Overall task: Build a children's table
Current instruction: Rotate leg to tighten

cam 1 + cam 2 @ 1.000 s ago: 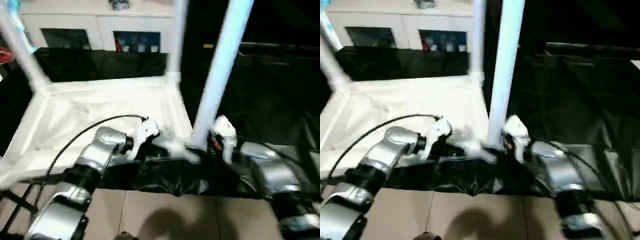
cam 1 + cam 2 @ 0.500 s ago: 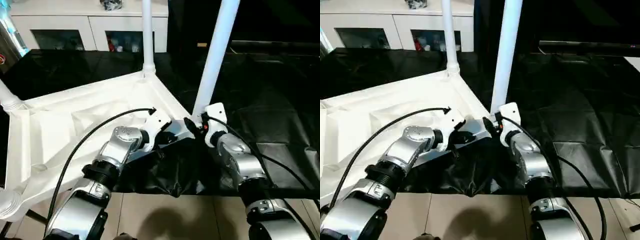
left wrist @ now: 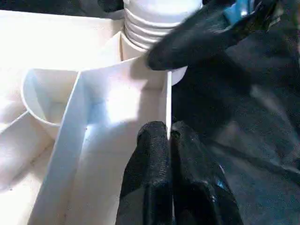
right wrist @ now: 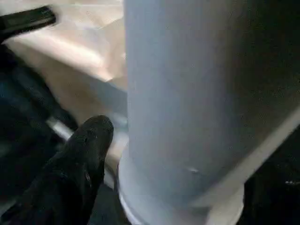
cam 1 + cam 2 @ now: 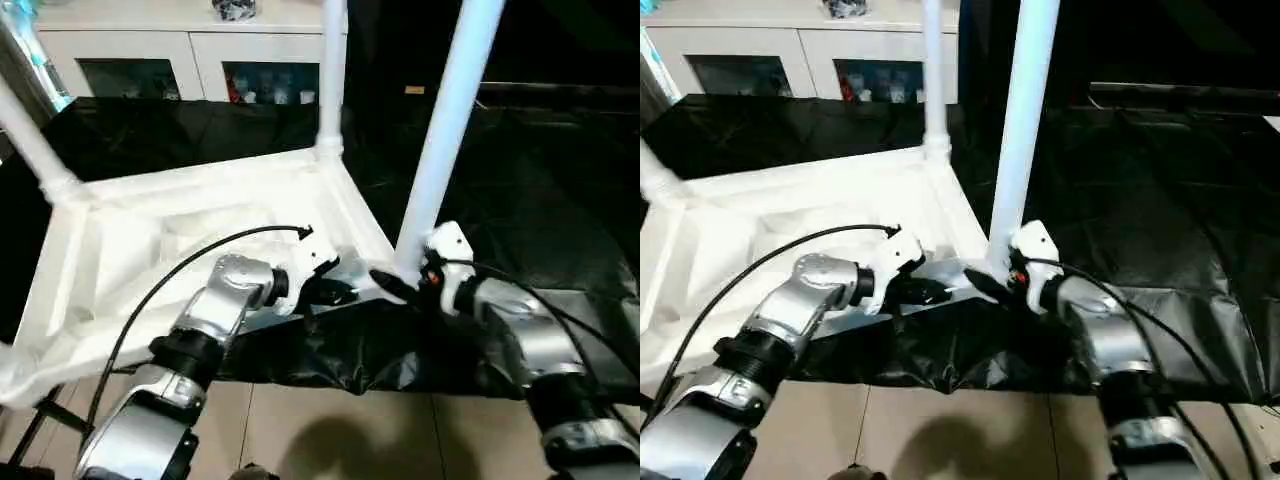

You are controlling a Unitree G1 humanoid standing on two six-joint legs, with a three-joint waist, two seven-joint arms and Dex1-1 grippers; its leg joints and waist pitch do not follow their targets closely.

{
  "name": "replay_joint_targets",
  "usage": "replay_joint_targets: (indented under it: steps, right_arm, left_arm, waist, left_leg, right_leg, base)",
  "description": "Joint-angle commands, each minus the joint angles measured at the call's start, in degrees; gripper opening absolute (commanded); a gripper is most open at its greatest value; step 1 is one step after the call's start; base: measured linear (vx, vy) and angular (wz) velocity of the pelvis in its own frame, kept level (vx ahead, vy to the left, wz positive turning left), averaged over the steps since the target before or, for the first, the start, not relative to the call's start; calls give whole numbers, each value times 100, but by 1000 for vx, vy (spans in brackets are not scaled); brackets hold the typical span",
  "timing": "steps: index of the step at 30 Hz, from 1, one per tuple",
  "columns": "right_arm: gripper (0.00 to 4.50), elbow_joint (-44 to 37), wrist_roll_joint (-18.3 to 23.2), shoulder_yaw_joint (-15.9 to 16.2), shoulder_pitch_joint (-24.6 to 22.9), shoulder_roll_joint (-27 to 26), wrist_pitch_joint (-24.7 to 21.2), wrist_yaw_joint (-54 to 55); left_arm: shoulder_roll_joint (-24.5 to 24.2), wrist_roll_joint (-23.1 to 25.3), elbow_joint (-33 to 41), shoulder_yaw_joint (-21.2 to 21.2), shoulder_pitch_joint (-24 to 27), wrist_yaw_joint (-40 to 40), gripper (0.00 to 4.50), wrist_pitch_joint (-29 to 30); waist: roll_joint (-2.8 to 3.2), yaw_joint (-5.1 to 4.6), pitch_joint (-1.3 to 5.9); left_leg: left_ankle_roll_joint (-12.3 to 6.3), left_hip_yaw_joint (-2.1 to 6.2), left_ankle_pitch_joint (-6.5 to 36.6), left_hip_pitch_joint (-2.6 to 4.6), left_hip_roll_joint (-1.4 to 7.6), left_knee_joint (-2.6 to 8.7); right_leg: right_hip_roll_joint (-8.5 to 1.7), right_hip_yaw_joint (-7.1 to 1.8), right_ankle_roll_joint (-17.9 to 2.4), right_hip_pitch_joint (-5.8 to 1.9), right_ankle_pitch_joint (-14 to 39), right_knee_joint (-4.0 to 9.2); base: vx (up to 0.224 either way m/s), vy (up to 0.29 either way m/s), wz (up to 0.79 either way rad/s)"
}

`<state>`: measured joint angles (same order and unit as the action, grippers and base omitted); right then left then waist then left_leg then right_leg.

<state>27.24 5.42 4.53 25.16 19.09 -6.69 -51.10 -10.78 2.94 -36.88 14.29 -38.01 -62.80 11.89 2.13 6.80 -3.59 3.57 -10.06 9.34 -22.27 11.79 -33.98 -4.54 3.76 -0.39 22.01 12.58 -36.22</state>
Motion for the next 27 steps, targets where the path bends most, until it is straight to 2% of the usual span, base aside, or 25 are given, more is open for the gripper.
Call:
replay_joint_targets:
  steps: [1, 3, 4, 7, 11, 19, 21, 23, 24, 25, 26, 27]
  right_arm:
    - [374, -317, 188, 447, -135, 35, -50, -770]
    - [374, -512, 279, 533, -235, 260, -125, -1254]
    - [360, -536, 287, 543, -244, 280, -139, -1301]
    - [338, -629, 305, 618, -267, 375, -273, -1490]
    - [302, -622, 214, 728, -262, 442, -241, -1608]
    - [272, -728, 273, 747, -343, 361, -364, -1595]
    - [270, -386, 96, 549, -217, -71, -503, -629]
    - [270, 58, -134, 377, -30, -410, -450, 292]
    - [270, 197, -173, 316, 32, -510, -443, 555]
    - [270, 425, -229, 212, 137, -679, -443, 991]
    - [269, 586, -239, 139, 224, -811, -453, 1282]
    - [269, 766, -230, 50, 326, -972, -432, 1607]
  left_arm:
    - [71, -435, 329, 12, -92, -408, 0, -367]
    - [-105, -478, 370, 16, -62, -780, 0, -409]
    - [-123, -480, 364, 14, -65, -806, 0, -411]
    - [-196, -464, 300, 20, -90, -875, 0, -430]
    - [-254, -432, 198, 51, -112, -1013, 0, -492]
    - [-276, -457, 302, 81, -31, -1182, 0, -409]
    - [-57, -298, 50, -96, -165, -334, 0, -214]
    - [88, -206, -115, -176, -260, 167, 0, -155]
    - [140, -172, -163, -196, -291, 340, 0, -123]
    - [228, -110, -242, -230, -344, 634, 0, -61]
    - [303, -77, -279, -254, -380, 829, 0, 27]
    - [407, -64, -318, -309, -425, 1078, 0, 121]
  waist:
    - [-77, -3, 435]
    - [-138, -7, 441]
    - [-113, -3, 449]
    - [-115, 1, 452]
    - [-116, 15, 446]
    - [-127, 32, 446]
    - [-119, 8, 435]
    - [-119, -49, 416]
    - [-125, -84, 407]
    - [-112, -108, 408]
    - [-132, -131, 409]
    - [-127, -135, 411]
  left_leg:
    - [-433, 30, 908, 112, 155, 345]
    - [-491, 26, 820, 85, 152, 338]
    - [-522, 24, 776, 90, 154, 328]
    - [-561, 23, 703, 94, 156, 324]
    - [-504, 20, 791, 100, 156, 327]
    - [-495, 21, 754, 100, 157, 330]
    - [-437, 25, 801, 103, 156, 347]
    - [-266, 30, 959, 115, 143, 367]
    - [-146, 43, 1109, 125, 128, 392]
    - [-72, 45, 1163, 134, 136, 401]
    - [-56, 43, 1165, 140, 145, 404]
    - [-59, 43, 1158, 143, 142, 404]
  right_leg:
    - [-360, -243, -1396, -276, 265, 437]
    - [-365, -238, -1409, -288, 179, 415]
    - [-368, -241, -1423, -274, 143, 407]
    - [-371, -235, -1465, -263, 98, 399]
    - [-375, -241, -1471, -251, 231, 412]
    - [-372, -237, -1443, -248, 225, 404]
    - [-374, -238, -1438, -234, 339, 415]
    - [-390, -236, -1392, -210, 691, 453]
    - [-392, -223, -1339, -229, 1023, 494]
    - [-394, -234, -1285, -223, 1126, 502]
    - [-394, -249, -1279, -215, 1064, 499]
    - [-390, -249, -1272, -219, 1028, 502]
  base:
    - [0, 0, 0]
    - [0, 0, 0]
    - [0, 0, 0]
    - [0, 0, 0]
    - [0, 0, 0]
    - [0, 0, 0]
    - [0, 0, 0]
    - [0, 0, 0]
    - [0, 0, 0]
    - [0, 0, 0]
    - [0, 0, 0]
    - [0, 0, 0]
